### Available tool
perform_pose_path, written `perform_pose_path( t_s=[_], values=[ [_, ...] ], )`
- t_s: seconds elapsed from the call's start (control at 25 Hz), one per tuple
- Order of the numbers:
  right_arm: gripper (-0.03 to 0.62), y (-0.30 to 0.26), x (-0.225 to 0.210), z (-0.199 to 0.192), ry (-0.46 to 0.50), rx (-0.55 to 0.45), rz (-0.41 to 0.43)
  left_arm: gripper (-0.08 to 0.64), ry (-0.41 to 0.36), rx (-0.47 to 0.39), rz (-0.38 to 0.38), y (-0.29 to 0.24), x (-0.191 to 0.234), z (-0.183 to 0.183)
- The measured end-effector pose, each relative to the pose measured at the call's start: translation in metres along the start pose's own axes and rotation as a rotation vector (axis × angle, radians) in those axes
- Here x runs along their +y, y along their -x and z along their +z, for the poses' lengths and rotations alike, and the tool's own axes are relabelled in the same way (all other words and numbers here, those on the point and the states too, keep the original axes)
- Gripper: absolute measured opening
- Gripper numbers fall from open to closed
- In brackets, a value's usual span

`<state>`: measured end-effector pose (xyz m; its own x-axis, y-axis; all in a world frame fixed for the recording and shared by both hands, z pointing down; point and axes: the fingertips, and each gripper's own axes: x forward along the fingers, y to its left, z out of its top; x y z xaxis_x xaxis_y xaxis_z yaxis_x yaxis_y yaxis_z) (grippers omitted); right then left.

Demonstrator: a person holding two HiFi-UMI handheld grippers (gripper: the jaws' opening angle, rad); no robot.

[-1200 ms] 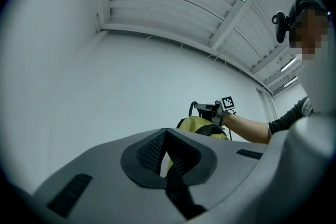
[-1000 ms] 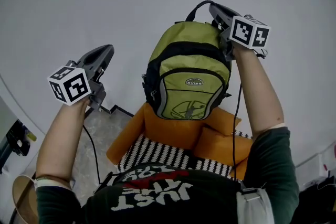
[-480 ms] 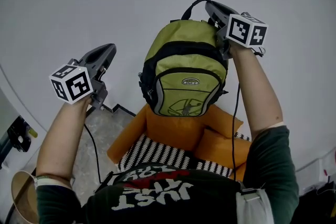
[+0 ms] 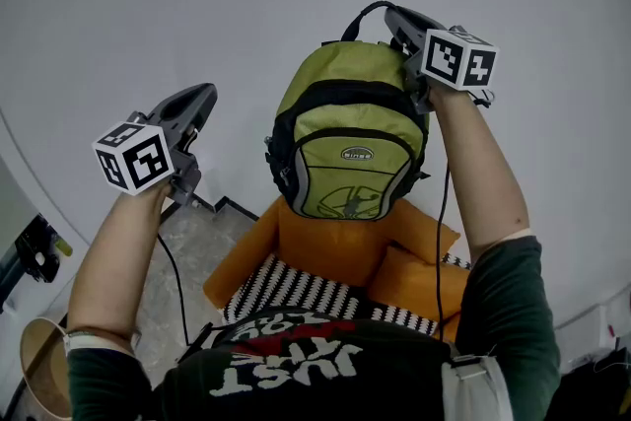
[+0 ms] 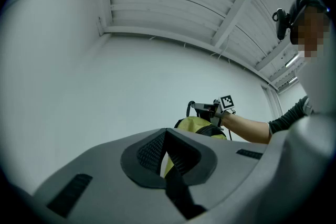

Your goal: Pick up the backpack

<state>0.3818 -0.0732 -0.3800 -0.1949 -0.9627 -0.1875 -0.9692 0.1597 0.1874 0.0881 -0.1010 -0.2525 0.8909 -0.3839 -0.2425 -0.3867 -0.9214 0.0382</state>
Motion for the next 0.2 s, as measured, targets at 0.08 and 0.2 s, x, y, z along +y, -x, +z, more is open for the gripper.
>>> perform_pose_path(
  t_s=[0.08,0.2],
  values=[
    [0.066,0.0006,0.0010,0.0019,0.004,-0.004,-0.004,0.000,-0.003,0.001,0.000,-0.0003,-0.0005,0.0003],
    [0.066,0.0004,0.0023,0.0049,0.010,-0.008,-0.003,0.000,-0.005,0.001,0.000,-0.0006,-0.0006,0.0016]
  ],
)
